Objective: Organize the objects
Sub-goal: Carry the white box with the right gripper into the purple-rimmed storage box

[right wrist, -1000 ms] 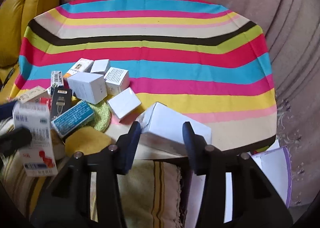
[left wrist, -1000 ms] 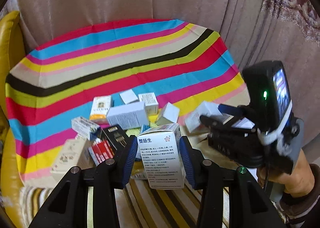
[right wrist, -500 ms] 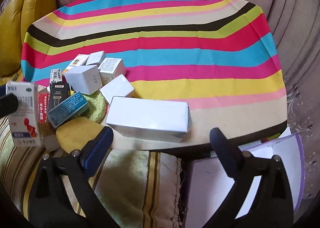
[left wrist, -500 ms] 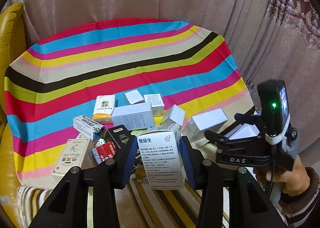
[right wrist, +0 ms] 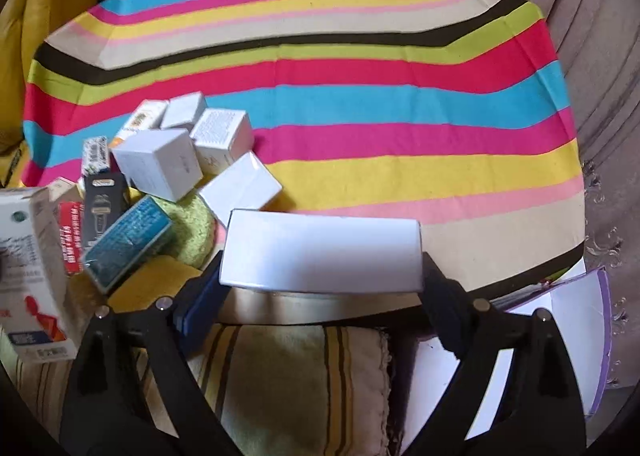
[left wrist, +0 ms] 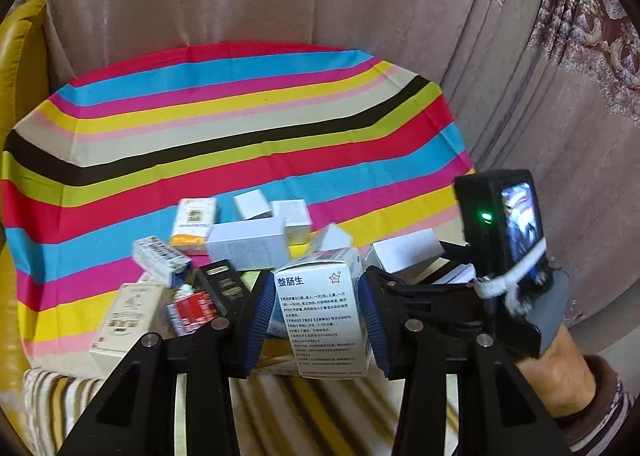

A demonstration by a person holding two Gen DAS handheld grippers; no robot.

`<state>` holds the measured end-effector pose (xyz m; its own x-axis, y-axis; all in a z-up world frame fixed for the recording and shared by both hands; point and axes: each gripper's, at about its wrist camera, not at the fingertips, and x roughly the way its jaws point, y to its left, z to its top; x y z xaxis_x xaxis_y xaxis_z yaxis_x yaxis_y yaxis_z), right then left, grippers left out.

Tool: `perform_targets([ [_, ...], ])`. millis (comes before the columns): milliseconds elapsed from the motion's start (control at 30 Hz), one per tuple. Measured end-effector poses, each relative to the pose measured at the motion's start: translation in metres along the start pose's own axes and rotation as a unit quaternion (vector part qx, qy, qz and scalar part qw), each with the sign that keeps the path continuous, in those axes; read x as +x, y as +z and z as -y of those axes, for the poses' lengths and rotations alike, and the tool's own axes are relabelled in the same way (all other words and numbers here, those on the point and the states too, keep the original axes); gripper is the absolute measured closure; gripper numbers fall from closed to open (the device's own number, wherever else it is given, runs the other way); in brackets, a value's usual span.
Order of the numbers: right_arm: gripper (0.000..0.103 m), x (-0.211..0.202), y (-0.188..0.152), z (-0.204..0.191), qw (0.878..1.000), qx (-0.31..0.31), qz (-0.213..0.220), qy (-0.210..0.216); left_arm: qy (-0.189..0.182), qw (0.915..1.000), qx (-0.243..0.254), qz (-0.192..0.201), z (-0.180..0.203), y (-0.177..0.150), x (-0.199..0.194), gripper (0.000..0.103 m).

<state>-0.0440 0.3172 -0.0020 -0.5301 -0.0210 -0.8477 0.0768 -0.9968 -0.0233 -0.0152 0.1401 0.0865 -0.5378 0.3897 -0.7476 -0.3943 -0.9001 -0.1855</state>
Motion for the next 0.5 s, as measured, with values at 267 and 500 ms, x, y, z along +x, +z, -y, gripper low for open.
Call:
perform_targets([
  [267, 0.012, -0.053, -0.023, 0.073, 0.996, 0.059, 0.046, -0.039, -0.038, 0.9969, 0.062, -0.029, 0.062, 0.013, 0.025, 0.058],
  [500, 0.012, -0.085, -0.052, 0.149, 0.986, 0.112, 0.066, -0.1, -0.079, 0.9841, 0.152, -0.047, 0.139, 0.01, 0.054, 0.058],
])
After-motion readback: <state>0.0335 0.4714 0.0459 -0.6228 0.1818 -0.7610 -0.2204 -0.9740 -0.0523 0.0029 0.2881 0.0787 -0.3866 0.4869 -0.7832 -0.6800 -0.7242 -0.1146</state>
